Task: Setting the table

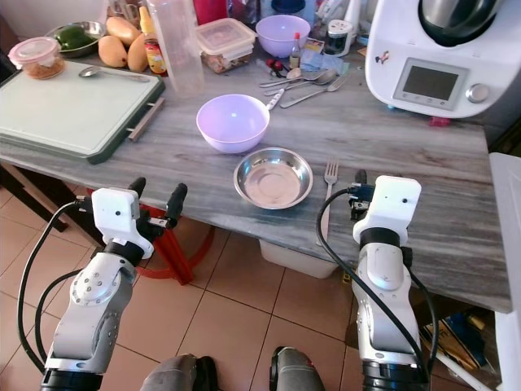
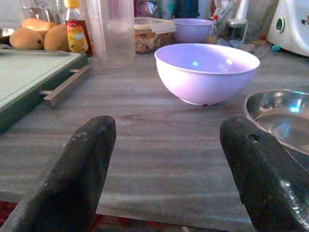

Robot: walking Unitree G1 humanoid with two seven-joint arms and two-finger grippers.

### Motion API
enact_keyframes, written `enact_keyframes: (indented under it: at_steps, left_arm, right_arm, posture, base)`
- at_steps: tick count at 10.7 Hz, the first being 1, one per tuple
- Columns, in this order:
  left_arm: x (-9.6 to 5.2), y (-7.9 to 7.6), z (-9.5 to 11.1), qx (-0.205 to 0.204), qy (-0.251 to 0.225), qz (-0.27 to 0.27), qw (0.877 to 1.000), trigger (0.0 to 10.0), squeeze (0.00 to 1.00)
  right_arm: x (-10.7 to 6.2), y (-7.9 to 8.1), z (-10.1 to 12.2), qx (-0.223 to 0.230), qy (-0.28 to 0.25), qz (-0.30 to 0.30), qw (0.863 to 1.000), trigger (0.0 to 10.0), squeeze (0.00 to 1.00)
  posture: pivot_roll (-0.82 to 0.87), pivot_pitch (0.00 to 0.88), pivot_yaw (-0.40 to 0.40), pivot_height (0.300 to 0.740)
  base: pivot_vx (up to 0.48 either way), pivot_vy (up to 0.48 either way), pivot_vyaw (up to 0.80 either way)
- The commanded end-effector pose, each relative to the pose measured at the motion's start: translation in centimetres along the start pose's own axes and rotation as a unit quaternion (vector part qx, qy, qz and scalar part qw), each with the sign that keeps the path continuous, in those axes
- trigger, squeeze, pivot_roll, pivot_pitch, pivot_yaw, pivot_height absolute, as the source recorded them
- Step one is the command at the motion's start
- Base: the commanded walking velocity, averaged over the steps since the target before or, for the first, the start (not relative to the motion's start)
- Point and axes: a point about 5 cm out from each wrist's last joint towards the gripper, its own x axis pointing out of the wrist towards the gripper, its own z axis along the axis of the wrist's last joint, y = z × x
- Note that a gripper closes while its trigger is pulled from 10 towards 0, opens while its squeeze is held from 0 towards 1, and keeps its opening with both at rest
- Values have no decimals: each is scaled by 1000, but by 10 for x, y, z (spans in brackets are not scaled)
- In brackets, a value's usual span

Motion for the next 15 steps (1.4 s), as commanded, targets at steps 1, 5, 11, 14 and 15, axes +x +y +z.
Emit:
enact_keyframes:
  at_steps: [1,5,11,14,15]
  left_arm:
    - [0,0,-1,5,8,2,1000,10000,0]
    - [-1,1,-3,7,13,5,1000,10000,0]
    - [-2,0,-5,6,20,4,1000,10000,0]
    - [-1,-2,-6,2,21,4,1000,10000,0]
    - [-1,-3,-7,2,21,3,1000,10000,0]
  right_arm:
    - [-1,2,6,2,-17,6,1000,10000,0]
    - [1,6,4,4,-10,15,1000,10000,0]
    - [3,12,4,12,-6,28,1000,10000,0]
    - [6,12,4,12,-6,30,999,10000,0]
    - [6,12,4,12,-7,30,999,10000,0]
  posture:
    - [-88,80,46,740]
    - [-80,81,42,740]
    - [-83,85,37,740]
    - [-83,84,34,740]
    - [-82,82,33,740]
  base:
    - [0,0,0]
    - [-278,0,-525]
    - [-311,0,-248]
    - [-311,0,-775]
    - [0,0,-800]
